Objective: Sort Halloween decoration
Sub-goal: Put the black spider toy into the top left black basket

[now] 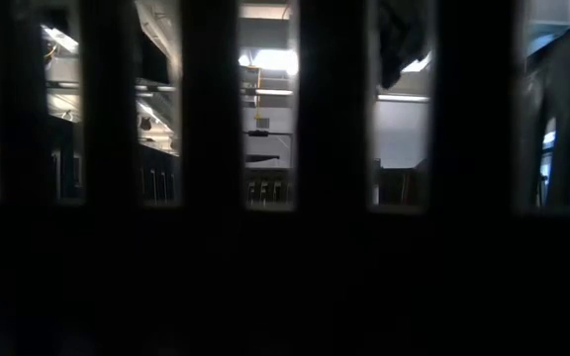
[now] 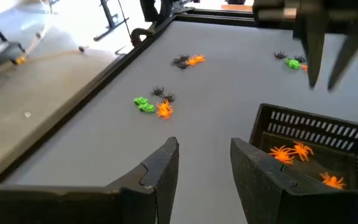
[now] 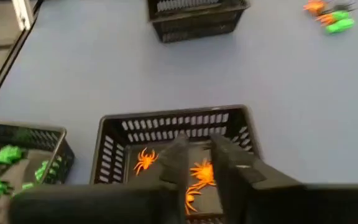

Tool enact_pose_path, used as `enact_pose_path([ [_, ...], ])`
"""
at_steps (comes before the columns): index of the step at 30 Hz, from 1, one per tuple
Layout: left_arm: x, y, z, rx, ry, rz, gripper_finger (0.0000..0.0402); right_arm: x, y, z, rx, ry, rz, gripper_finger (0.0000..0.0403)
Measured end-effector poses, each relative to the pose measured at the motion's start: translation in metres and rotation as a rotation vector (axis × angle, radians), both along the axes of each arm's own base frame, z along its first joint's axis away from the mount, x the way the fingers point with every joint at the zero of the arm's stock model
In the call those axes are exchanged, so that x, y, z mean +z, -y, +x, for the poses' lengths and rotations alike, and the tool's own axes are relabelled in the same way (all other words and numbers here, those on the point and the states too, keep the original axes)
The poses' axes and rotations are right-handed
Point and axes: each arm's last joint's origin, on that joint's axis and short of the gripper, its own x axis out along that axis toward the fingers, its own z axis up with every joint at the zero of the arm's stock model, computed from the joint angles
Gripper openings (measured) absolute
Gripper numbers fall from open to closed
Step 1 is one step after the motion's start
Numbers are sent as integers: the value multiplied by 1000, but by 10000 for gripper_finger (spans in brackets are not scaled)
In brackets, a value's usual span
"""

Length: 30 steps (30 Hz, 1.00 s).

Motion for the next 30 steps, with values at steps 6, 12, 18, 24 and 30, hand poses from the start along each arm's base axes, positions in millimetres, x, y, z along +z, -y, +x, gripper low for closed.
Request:
enact_pose_path([
  [6, 0, 1, 0, 11, 33, -79, 137, -29, 12, 23, -8, -78, -29, 146],
  [12, 0, 1, 1, -7, 28, -90, 137, -38, 14, 51, 60, -159, -81, 152],
  [18, -1, 1, 0, -7, 21, -84, 137, -42, 11, 70, 104, -257, -118, 139],
  [24, -1, 1, 0, -7, 15, -79, 137, -52, 10, 78, 119, -308, -109, 136],
  [30, -2, 1, 0, -7, 7, -76, 137, -70, 10, 85, 120, -346, -111, 136],
])
